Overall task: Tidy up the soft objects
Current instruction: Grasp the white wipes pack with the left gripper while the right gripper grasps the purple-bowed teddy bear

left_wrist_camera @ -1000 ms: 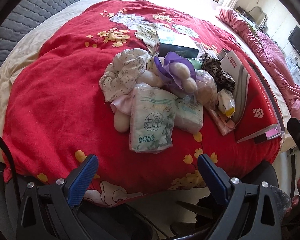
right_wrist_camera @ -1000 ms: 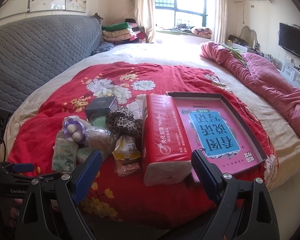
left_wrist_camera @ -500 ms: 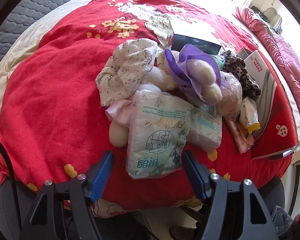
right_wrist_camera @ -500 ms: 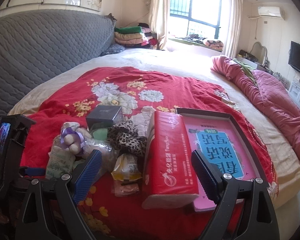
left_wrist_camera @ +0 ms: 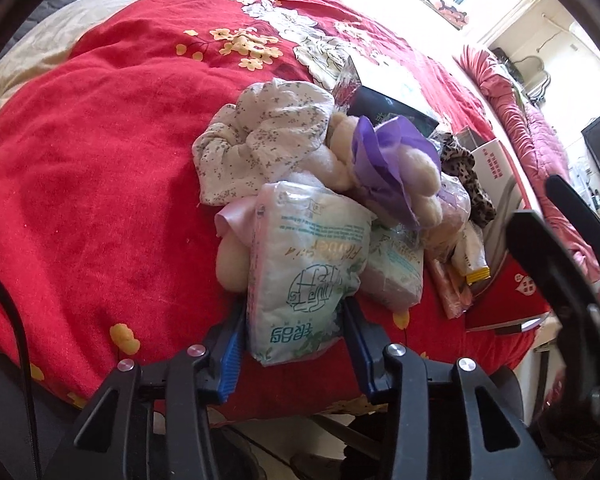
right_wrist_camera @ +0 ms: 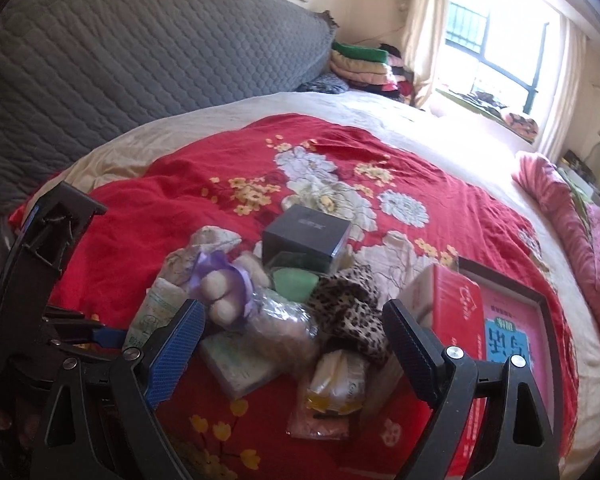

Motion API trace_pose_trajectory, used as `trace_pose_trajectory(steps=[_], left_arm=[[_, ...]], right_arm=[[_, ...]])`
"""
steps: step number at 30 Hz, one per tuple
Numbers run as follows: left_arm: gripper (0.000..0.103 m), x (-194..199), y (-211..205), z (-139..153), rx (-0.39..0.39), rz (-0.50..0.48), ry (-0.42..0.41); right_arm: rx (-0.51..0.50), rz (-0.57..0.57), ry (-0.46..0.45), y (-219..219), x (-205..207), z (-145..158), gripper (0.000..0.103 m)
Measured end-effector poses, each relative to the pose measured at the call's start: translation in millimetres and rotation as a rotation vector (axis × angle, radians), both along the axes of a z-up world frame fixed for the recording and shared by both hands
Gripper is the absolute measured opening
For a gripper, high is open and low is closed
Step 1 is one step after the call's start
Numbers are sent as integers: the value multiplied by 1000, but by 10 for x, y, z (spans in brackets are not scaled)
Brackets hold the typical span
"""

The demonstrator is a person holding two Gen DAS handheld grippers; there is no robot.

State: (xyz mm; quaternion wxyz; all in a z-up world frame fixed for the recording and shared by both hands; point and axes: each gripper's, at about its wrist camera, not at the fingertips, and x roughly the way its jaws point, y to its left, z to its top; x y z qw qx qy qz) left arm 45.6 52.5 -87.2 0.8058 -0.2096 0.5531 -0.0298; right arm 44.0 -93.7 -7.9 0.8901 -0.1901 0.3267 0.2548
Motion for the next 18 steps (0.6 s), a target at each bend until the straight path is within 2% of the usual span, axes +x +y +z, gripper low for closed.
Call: trace_pose_trajectory(steps=[4,11,15,17,18], left_arm=[[45,-37,77,3,-20,1,0],[45,-107,141,7,-25,-5,6],[45,-130,136,14,-24,-11,4],[45,-142,144,17,-27,-11,2],[45,-157,156,18,-30,-9,1]], right_arm=[[-74,90,5,224,52,-100,90],[-132,149,38,422,185,-234,85],[-192,181,57,590,268,-357,66],[-228,184,57,650,301,-425,54],[-235,190,62,671,315,-450,43]])
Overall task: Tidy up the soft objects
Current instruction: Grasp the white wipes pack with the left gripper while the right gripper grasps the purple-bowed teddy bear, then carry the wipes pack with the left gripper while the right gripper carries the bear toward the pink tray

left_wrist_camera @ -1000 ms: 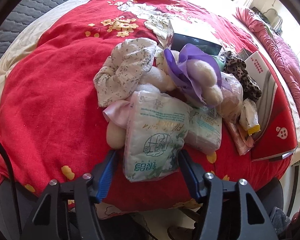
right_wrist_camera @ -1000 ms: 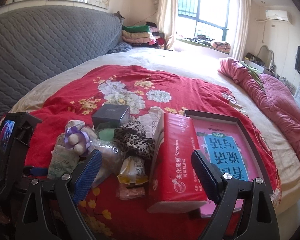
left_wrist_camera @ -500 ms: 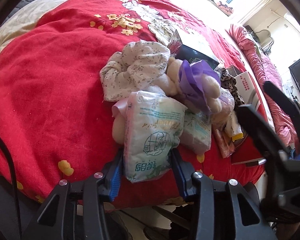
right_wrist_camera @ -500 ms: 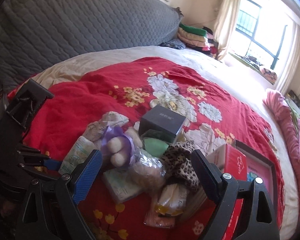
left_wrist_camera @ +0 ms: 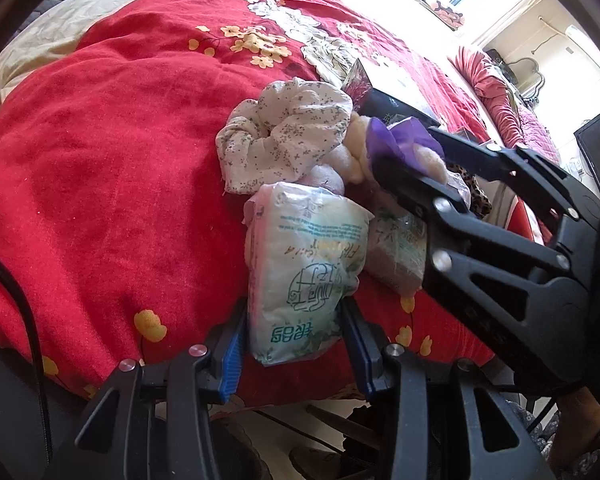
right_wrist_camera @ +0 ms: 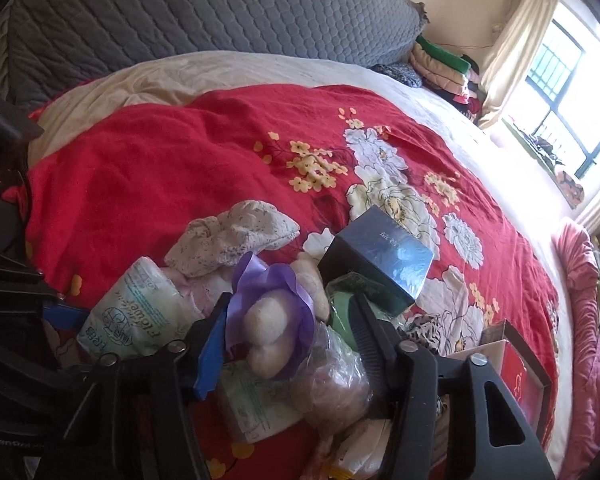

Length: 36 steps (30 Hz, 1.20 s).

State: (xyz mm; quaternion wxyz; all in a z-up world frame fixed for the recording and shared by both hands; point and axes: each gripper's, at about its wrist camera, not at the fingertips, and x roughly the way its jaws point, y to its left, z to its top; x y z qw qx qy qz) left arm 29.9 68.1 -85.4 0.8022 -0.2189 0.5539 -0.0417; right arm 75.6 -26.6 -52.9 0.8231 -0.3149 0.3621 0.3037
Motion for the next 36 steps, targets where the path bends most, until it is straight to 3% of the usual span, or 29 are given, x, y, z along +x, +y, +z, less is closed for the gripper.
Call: trace_pose_trajectory(steps=[1,3,6,13,36], left_arm=[[45,-2,5,4,-2,0,-3],[45,-4,7,14,-1,1,-7],[45,-16,28,31,-11,-3,-16],[45,-46,32,132,-22,-13,-57],[44,-60,-353,741,65,-91,-217]], right_arm=[[12,8,14,5,14,-10,34],[64,13,39,-13,29,3,25],[123,-10,58,-93,53,50,21],[294,-89,125,-381,60,249,20],[543,-241,-22,-1236,-305,997,19]])
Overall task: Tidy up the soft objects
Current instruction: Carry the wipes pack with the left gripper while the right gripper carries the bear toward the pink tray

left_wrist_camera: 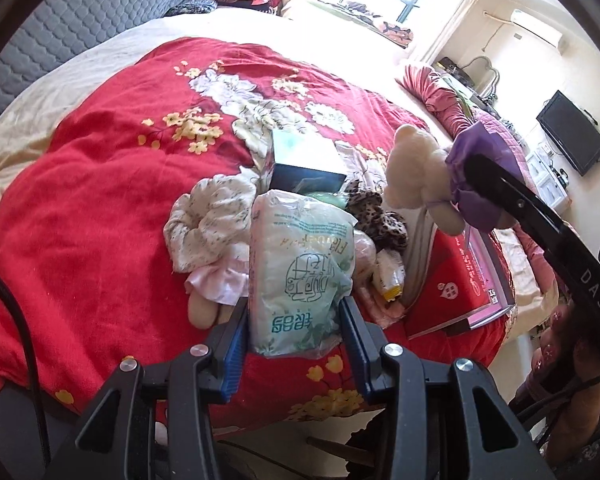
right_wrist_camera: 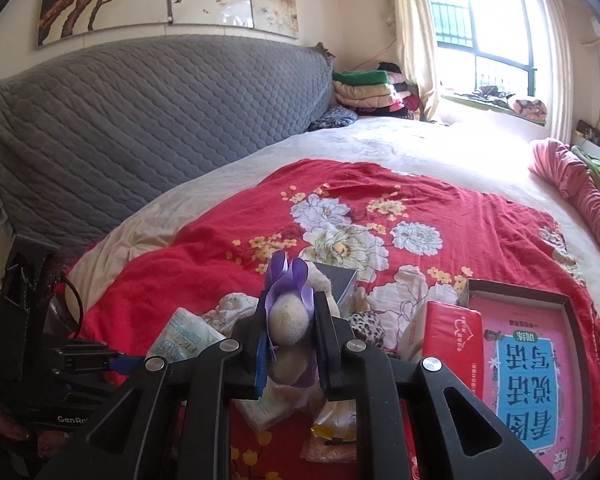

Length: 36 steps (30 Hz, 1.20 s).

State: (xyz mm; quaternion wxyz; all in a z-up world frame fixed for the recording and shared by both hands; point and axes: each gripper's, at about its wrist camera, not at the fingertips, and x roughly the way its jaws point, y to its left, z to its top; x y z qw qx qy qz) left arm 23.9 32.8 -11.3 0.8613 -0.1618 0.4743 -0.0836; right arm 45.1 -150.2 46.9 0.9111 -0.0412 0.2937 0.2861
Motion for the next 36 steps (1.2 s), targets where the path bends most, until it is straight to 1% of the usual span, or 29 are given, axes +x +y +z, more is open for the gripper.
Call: trace_pose_trajectory(steps=[5,11,13,15,17,19,23,27,29,32,36], left_arm=[[44,36,-164,238,27,-26,-44],[44,60,-458,516,59,-75,-95],[44,68,-558,583,71,-92,-110],[43,101,-656,626,66,-106,-114],[42,149,-766,653,73,-122,-113],[42,207,-887,668,63,-139,-108],[42,314,-1173,722,63,-181,-118],[42,443,-1554,754,55,-243,-124],[42,491,-1748,760,53,-271,-130],[42,573,-2018,722,58,-311,-125],[42,680,-2296,585,58,-346,-87]], right_arm=[[28,-47,-22,-222,-107,93,19],[58,-124,-91,-537,-284,269,19],[79,-149,-103,-658,-330,321,19],[97,-174,-115,-767,-367,367,19],[110,-201,-128,-893,-400,402,19],[120,-234,-140,-1033,-428,438,19],[132,-305,-157,-1333,-464,480,19],[163,-388,-152,-1677,-487,461,19],[163,-428,-157,-1846,-507,454,19],[153,-483,-162,-2077,-545,436,19],[167,-549,-146,-2374,-558,338,19]])
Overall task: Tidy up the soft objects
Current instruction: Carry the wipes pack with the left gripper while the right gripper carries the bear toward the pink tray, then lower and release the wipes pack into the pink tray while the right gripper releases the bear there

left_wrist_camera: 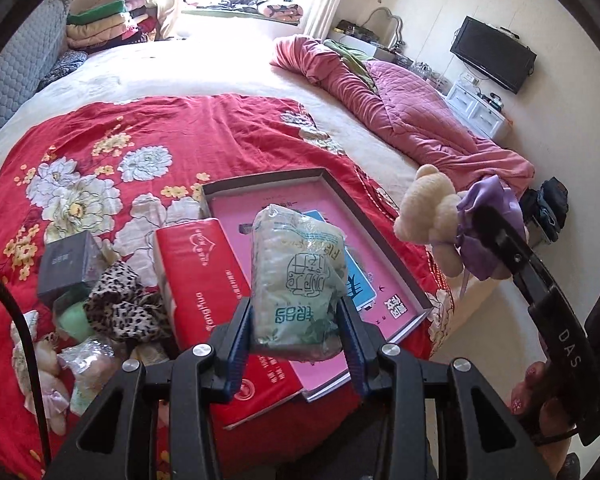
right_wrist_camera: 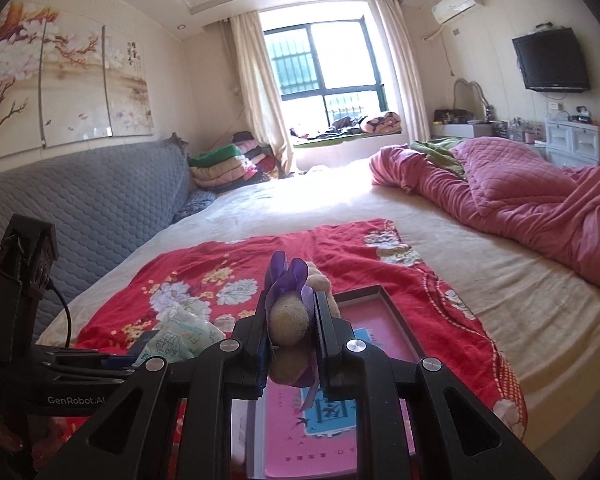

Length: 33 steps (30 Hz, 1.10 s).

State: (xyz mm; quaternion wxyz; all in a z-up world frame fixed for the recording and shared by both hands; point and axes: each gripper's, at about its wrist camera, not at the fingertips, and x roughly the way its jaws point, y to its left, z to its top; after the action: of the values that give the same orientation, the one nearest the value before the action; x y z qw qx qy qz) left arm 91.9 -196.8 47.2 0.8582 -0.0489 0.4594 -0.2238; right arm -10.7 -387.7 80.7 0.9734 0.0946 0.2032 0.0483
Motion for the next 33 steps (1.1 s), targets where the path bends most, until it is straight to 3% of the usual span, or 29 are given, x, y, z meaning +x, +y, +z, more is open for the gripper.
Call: trace_pose_trajectory(steps=[14,20,26,29,33], left_arm=[[42,186,-654,-495,98,-97,85],[42,197,-791,-673,136,-127,119],[42,191,-879,-802,170,-152,138],[42,194,-909,-838,188,-159,138],[42,199,-942,-842,200,-167,134]], right_arm=[[-67,-120,150,-303,192,-599,19],[-145,-145,209,-322,284,-821,19],[-290,-194,264,-296,377,-999,19],[-292,-181,293,-317,418,-1091,19],[-200,-136,335,-393,454,-1201,20]])
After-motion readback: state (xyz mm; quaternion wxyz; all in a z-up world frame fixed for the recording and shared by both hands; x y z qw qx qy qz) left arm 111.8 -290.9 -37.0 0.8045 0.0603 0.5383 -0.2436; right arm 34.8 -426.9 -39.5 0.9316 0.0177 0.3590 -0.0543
